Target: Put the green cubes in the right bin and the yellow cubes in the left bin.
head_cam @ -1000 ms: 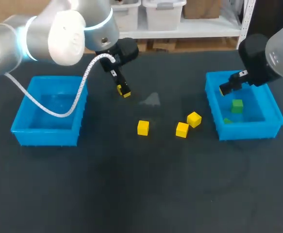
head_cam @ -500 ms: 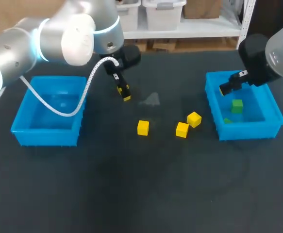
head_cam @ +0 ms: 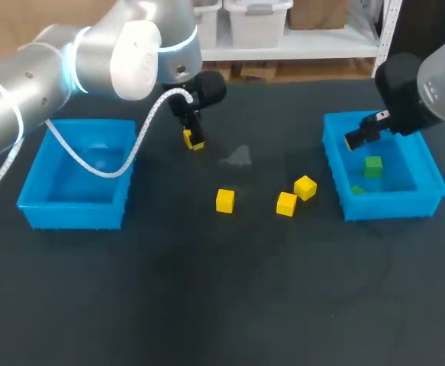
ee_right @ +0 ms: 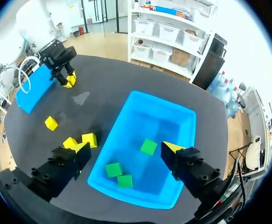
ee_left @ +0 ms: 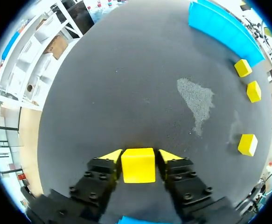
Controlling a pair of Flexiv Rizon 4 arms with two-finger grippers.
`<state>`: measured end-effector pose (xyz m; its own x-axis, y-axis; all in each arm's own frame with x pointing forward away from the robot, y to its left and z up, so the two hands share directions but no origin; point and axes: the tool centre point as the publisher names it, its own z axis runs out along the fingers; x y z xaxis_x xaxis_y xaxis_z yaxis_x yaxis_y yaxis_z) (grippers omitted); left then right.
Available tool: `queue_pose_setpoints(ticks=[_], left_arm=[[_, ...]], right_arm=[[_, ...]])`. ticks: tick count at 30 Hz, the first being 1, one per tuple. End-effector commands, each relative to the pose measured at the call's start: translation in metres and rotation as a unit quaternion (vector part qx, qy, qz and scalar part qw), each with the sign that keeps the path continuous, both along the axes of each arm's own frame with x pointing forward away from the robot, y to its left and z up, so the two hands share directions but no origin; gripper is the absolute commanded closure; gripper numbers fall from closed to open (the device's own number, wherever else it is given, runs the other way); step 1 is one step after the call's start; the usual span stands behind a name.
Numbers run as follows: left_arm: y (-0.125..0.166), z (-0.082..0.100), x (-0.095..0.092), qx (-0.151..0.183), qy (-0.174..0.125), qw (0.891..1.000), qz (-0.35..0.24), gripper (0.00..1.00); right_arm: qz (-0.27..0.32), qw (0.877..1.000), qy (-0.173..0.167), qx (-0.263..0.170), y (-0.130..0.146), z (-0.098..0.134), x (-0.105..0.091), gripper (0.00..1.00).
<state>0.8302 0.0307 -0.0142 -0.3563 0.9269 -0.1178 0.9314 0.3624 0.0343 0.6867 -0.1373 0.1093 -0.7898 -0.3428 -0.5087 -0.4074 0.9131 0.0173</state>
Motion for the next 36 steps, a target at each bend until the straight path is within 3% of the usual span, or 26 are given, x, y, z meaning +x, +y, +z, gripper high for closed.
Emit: queue_pose_setpoints(ticks=[1,12,22,30,36], left_arm=[[0.009,0.017,-0.011,-0.006,-0.011,1.000,0.007,1.00],[0.031,0.078,-0.040,-0.047,-0.057,0.996,0.048,1.00],[0.101,0.120,-0.079,-0.065,-0.094,0.983,0.140,1.00],[0.174,0.122,-0.119,-0.037,-0.092,0.972,0.212,1.00],[0.209,0.113,-0.139,-0.013,-0.080,0.964,0.251,1.00]], right_arm=[[-0.003,1.000,-0.005,0.000,0.000,-0.001,-0.003,0.00],[-0.003,1.000,-0.005,0.000,0.000,-0.001,-0.003,0.00],[-0.003,1.000,-0.005,0.000,0.000,-0.001,-0.003,0.00],[-0.003,1.000,-0.005,0.000,0.000,-0.001,-0.003,0.00],[-0.003,1.000,-0.005,0.000,0.000,-0.001,-0.003,0.00]])
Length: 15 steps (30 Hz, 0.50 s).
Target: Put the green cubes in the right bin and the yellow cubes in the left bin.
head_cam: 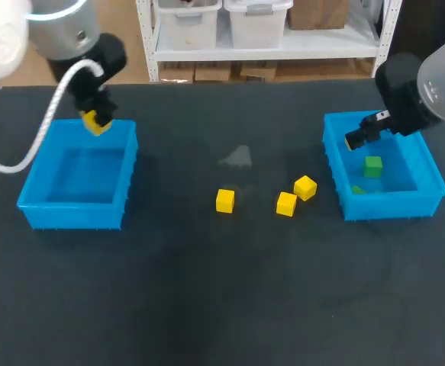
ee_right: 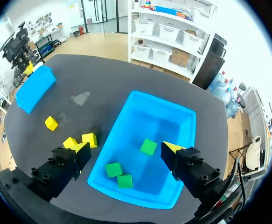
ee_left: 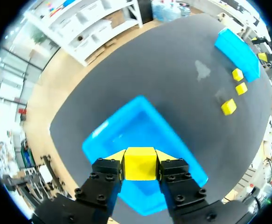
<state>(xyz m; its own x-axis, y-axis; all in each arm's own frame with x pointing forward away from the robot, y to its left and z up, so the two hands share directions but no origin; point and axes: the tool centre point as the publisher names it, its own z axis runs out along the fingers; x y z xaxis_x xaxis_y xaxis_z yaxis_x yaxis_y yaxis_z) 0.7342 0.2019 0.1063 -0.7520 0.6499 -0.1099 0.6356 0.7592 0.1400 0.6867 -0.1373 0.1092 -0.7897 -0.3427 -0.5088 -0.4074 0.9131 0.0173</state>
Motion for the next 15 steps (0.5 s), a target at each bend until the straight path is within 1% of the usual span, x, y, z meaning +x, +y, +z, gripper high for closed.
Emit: queue_pose_setpoints(ticks=[1,2,3,4,6,9,12,15], left_arm=[[0.042,-0.012,-0.044,-0.031,-0.047,0.998,0.003,1.00],[0.044,-0.014,-0.045,-0.026,-0.044,0.999,0.005,1.00],[0.044,-0.015,-0.046,-0.025,-0.040,0.999,0.006,0.69],[0.044,-0.017,-0.047,-0.024,-0.038,0.999,0.007,0.00],[0.042,-0.017,-0.045,-0.024,-0.037,0.999,0.006,0.00],[0.030,-0.015,-0.038,-0.035,-0.035,0.999,-0.011,0.00],[0.007,-0.008,-0.029,-0.057,-0.037,0.997,-0.031,0.00],[-0.022,0.003,-0.021,-0.086,-0.045,0.993,-0.063,0.00]], right_arm=[[-0.003,1.000,-0.005,0.000,0.000,-0.001,-0.003,0.00],[-0.003,1.000,-0.005,0.000,0.000,-0.001,-0.003,0.00],[-0.003,1.000,-0.005,0.000,0.000,-0.001,-0.003,0.00],[-0.003,1.000,-0.005,0.000,0.000,-0.001,-0.003,0.00],[-0.003,1.000,-0.005,0.000,0.000,-0.001,-0.003,0.00],[-0.003,1.000,-0.005,0.000,0.000,-0.001,-0.003,0.00],[-0.003,1.000,-0.005,0.000,0.000,-0.001,-0.003,0.00],[-0.003,1.000,-0.005,0.000,0.000,-0.001,-0.003,0.00]])
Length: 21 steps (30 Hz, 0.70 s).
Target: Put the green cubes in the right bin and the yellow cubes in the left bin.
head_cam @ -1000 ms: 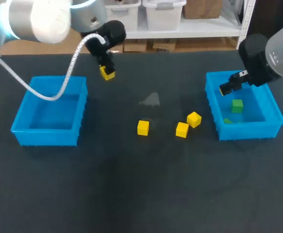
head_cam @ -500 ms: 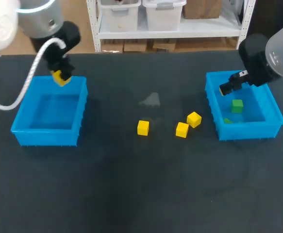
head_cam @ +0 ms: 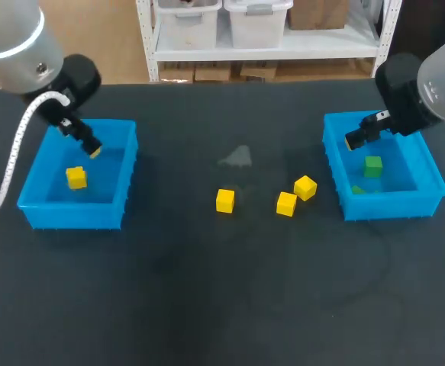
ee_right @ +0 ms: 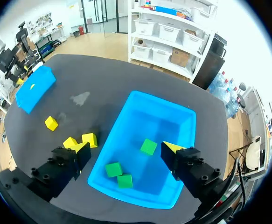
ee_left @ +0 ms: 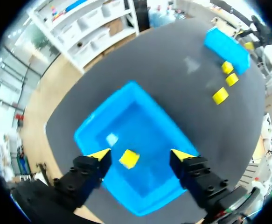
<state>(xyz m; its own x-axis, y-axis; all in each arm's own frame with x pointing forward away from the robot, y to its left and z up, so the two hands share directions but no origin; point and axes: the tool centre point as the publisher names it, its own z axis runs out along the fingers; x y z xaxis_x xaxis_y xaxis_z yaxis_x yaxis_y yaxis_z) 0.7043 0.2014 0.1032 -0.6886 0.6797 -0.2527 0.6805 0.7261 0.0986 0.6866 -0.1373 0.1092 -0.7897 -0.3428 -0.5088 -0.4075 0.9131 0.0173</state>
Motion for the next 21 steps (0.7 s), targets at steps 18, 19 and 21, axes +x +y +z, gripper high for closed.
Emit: queue_pose_setpoints(ticks=[18,19,21], left_arm=[[-0.169,0.027,-0.019,-0.054,0.015,0.978,-0.202,0.00],[-0.174,0.025,-0.022,-0.055,0.011,0.974,-0.219,0.00],[-0.181,0.019,-0.029,-0.048,0.004,0.963,-0.264,0.00]], right_arm=[[-0.003,1.000,-0.005,0.000,0.000,-0.001,-0.003,0.00],[-0.003,1.000,-0.005,0.000,0.000,-0.001,-0.003,0.00],[-0.003,1.000,-0.005,0.000,0.000,-0.001,-0.003,0.00]])
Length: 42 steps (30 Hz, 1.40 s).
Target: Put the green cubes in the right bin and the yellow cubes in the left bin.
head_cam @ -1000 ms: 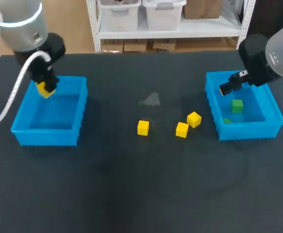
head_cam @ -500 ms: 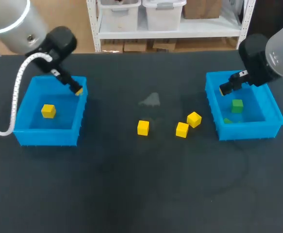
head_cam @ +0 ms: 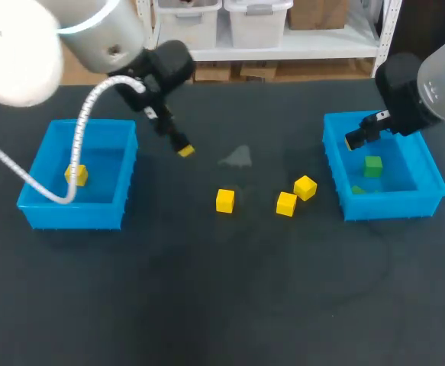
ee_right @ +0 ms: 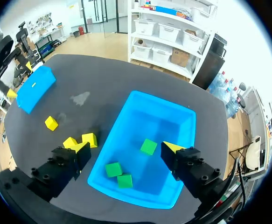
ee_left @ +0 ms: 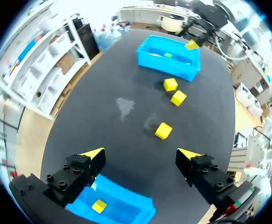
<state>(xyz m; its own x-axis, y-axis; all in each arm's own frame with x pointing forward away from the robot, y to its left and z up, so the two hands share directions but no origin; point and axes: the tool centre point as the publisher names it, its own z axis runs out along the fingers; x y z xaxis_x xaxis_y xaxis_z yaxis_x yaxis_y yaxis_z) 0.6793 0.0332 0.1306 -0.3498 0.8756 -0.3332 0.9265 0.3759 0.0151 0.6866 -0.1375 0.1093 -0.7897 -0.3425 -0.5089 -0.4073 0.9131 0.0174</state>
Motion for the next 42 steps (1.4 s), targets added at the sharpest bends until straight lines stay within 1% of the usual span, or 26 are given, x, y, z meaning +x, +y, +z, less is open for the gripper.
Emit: queue_pose_setpoints(ticks=[1,2,4,5,6,7,8,11,12,14,19,24,25,27,29,33,36,42], left_arm=[[-0.015,-0.011,-0.007,0.018,-0.024,0.996,-0.078,0.00],[-0.017,-0.016,-0.011,0.026,-0.032,0.993,-0.107,0.00],[-0.018,-0.024,-0.015,0.034,-0.029,0.988,-0.149,0.00],[-0.018,-0.027,-0.016,0.046,-0.031,0.984,-0.167,0.00],[-0.018,-0.032,-0.017,0.057,-0.038,0.979,-0.194,0.00],[-0.018,-0.036,-0.018,0.064,-0.038,0.975,-0.208,0.00],[-0.019,-0.041,-0.018,0.069,-0.034,0.974,-0.212,0.00],[-0.022,-0.051,-0.017,0.088,-0.040,0.964,-0.248,0.00],[-0.023,-0.053,-0.016,0.090,-0.038,0.962,-0.253,0.00],[-0.028,-0.058,-0.014,0.096,-0.048,0.954,-0.278,0.00],[-0.038,-0.071,-0.010,0.112,-0.047,0.939,-0.320,0.00],[-0.046,-0.081,-0.005,0.120,-0.030,0.936,-0.328,0.00],[-0.047,-0.084,-0.004,0.120,-0.022,0.938,-0.323,0.00],[-0.049,-0.088,-0.003,0.122,-0.013,0.939,-0.321,0.00],[-0.050,-0.093,-0.002,0.122,0.001,0.943,-0.310,0.00],[-0.051,-0.102,-0.002,0.127,0.017,0.946,-0.297,0.00],[-0.050,-0.108,-0.003,0.131,0.020,0.946,-0.295,0.00],[-0.053,-0.116,-0.013,0.135,0.028,0.944,-0.298,0.00]], right_arm=[[-0.002,1.000,-0.005,0.000,0.000,-0.001,-0.003,0.00],[-0.002,1.000,-0.005,0.000,0.000,-0.001,-0.003,0.00],[-0.002,1.000,-0.005,0.000,0.000,-0.001,-0.003,0.00],[-0.002,1.000,-0.005,0.000,0.000,-0.001,-0.003,0.00],[-0.002,1.000,-0.005,0.000,0.000,-0.001,-0.003,0.00],[-0.002,1.000,-0.005,0.000,0.000,-0.001,-0.003,0.00],[-0.002,1.000,-0.005,0.000,0.000,-0.001,-0.003,0.00],[-0.002,1.000,-0.005,0.000,0.000,-0.001,-0.003,0.00],[-0.002,1.000,-0.005,0.000,0.000,-0.001,-0.003,0.00],[-0.002,1.000,-0.005,0.000,0.000,-0.001,-0.003,0.00],[-0.002,1.000,-0.005,0.000,0.000,-0.001,-0.003,0.00],[-0.002,1.000,-0.005,0.000,0.000,-0.001,-0.003,0.00],[-0.002,1.000,-0.005,0.000,0.000,-0.001,-0.003,0.00],[-0.002,1.000,-0.005,0.000,0.000,-0.001,-0.003,0.00],[-0.002,1.000,-0.005,0.000,0.000,-0.001,-0.003,0.00],[-0.002,1.000,-0.005,0.000,0.000,-0.001,-0.003,0.00],[-0.002,1.000,-0.005,0.000,0.000,-0.001,-0.003,0.00],[-0.002,1.000,-0.005,0.000,0.000,-0.001,-0.003,0.00]])
